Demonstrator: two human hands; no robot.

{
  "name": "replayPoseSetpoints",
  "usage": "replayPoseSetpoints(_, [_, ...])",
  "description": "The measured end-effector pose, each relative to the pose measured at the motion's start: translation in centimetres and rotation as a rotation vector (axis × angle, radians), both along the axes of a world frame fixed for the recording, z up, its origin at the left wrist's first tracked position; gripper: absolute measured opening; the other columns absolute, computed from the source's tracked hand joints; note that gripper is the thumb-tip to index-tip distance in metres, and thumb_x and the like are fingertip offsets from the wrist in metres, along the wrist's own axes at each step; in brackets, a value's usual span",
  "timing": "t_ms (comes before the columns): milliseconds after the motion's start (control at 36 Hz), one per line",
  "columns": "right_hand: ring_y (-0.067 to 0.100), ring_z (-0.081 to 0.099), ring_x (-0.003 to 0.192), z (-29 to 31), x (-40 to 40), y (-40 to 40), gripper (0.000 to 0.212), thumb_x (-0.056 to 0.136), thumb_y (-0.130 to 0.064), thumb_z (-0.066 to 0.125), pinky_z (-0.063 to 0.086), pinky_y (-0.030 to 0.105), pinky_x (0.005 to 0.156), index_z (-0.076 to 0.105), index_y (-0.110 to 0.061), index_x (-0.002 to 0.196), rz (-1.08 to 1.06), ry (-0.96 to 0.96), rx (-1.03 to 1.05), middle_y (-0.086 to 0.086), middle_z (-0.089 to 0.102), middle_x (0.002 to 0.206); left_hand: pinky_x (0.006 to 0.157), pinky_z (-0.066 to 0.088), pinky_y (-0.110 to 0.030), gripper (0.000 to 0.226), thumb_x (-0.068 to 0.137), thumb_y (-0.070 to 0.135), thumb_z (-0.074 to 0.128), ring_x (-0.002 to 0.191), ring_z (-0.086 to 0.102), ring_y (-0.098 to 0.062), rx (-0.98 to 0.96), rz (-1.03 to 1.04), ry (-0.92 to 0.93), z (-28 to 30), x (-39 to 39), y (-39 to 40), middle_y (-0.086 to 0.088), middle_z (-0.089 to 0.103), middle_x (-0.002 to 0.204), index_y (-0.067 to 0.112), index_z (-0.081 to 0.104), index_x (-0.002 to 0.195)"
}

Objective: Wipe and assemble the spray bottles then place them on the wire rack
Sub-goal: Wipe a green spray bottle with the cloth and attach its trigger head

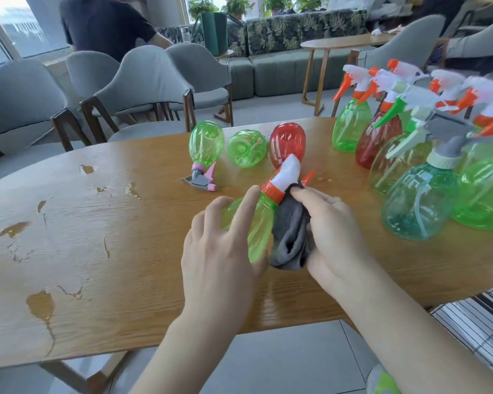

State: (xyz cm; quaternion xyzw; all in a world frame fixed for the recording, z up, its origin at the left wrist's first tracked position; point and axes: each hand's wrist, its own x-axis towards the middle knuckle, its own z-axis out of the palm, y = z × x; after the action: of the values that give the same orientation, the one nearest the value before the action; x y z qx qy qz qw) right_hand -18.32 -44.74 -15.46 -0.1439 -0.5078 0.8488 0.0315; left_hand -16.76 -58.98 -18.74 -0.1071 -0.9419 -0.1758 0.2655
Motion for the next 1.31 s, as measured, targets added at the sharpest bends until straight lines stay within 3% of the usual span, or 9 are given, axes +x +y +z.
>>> replayPoseSetpoints(56, [0.019,0.066,0.059,0.2,0.4,0.0,0.016,0.096,-0.015,0.066,0.053,0.026,0.051,0.060,-0.007,0.083,0.036,-0.035,-0.051,0.013,0.059,0.073,0.077,0.055,-0.051,0.107,0.057,0.026,0.098,0.108,0.059,-0.041,-0.041,0.019,0.025,0.0,0.2,0.3,-0.016,0.059,0.132,0.028,0.048,0.151])
replayPoseSetpoints(139, [0.026,0.046,0.070,0.0,0.2,-0.2,0.029,0.080,-0.029,0.075,0.039,0.027,0.059,0.061,-0.007,0.093,0.108,0.016,0.006,0.005,0.046,0.090,0.083,0.052,-0.058,0.117,0.055,0.024,0.098,0.116,0.055,-0.046,-0.096,0.038,-0.002,-0.1,0.8,1.1,-0.021,0.052,0.140,0.024,0.040,0.157])
replayPoseSetpoints(306, [0.017,0.044,0.058,-0.7,-0.8,-0.2,0.049,0.076,-0.046,0.089,0.036,0.031,0.060,0.068,-0.002,0.087,-0.043,0.140,0.242,-0.001,0.046,0.063,0.100,0.041,-0.072,0.121,0.059,0.038,0.089,0.134,0.039,-0.056,-0.114,0.007,-0.101,-0.7,3.0,3.8,-0.028,0.035,0.153,0.017,0.029,0.163])
replayPoseSetpoints(500, [0.027,0.069,0.074,-0.3,-2.1,2.6,0.048,0.071,-0.033,0.082,0.057,0.033,0.066,0.074,0.001,0.104,0.160,0.115,0.149,0.014,0.072,0.087,0.107,0.033,-0.035,0.091,0.068,0.059,0.068,0.134,0.033,-0.008,0.378,-0.169,-0.289,2.8,2.7,1.5,0.022,0.035,0.139,0.061,0.021,0.145])
replayPoseSetpoints(667, [0.022,0.071,0.071,-0.5,-2.3,3.2,0.036,0.072,-0.028,0.078,0.060,0.031,0.066,0.073,-0.006,0.101,0.356,0.160,0.086,0.012,0.074,0.084,0.090,0.047,-0.015,0.102,0.055,0.063,0.093,0.123,0.055,0.002,0.555,-0.317,-0.673,3.5,0.9,-0.8,0.024,0.056,0.130,0.068,0.034,0.138])
replayPoseSetpoints(778, [0.023,0.066,0.061,-0.6,-2.2,2.0,0.034,0.069,-0.038,0.080,0.056,0.032,0.059,0.074,-0.009,0.086,0.262,0.117,0.118,0.012,0.069,0.076,0.071,0.056,-0.016,0.082,0.069,0.037,0.094,0.088,0.070,0.003,0.602,-0.299,-0.653,2.6,0.6,-0.2,0.018,0.074,0.101,0.056,0.048,0.134])
replayPoseSetpoints(972, [0.017,0.037,0.033,-1.1,-1.4,0.0,0.030,0.097,-0.037,0.067,0.029,0.023,0.039,0.079,-0.009,0.096,0.023,0.115,0.167,0.010,0.043,0.046,0.053,0.046,-0.011,0.080,0.072,0.034,0.090,0.070,0.066,0.002,0.620,-0.222,-0.609,2.5,0.4,0.0,0.015,0.070,0.088,0.050,0.047,0.138])
replayPoseSetpoints(1194, [0.015,0.074,0.082,-2.0,0.0,-1.0,0.009,0.093,-0.036,0.076,0.060,0.041,0.077,0.081,-0.032,0.100,-0.236,0.255,0.426,-0.011,0.079,0.084,0.058,0.051,-0.020,0.085,0.067,0.043,0.088,0.068,0.063,-0.006,0.566,-0.165,-0.530,2.1,0.1,0.2,0.012,0.068,0.082,0.050,0.044,0.139])
replayPoseSetpoints(1306, [-0.004,0.067,0.090,-2.0,0.6,-1.1,0.021,0.096,-0.028,0.073,0.047,0.009,0.077,0.079,-0.021,0.115,-0.338,0.384,0.710,-0.009,0.074,0.099,0.075,0.052,-0.031,0.095,0.065,0.055,0.083,0.082,0.058,-0.012,0.472,-0.163,-0.501,1.8,0.0,-0.1,0.013,0.065,0.100,0.052,0.034,0.146])
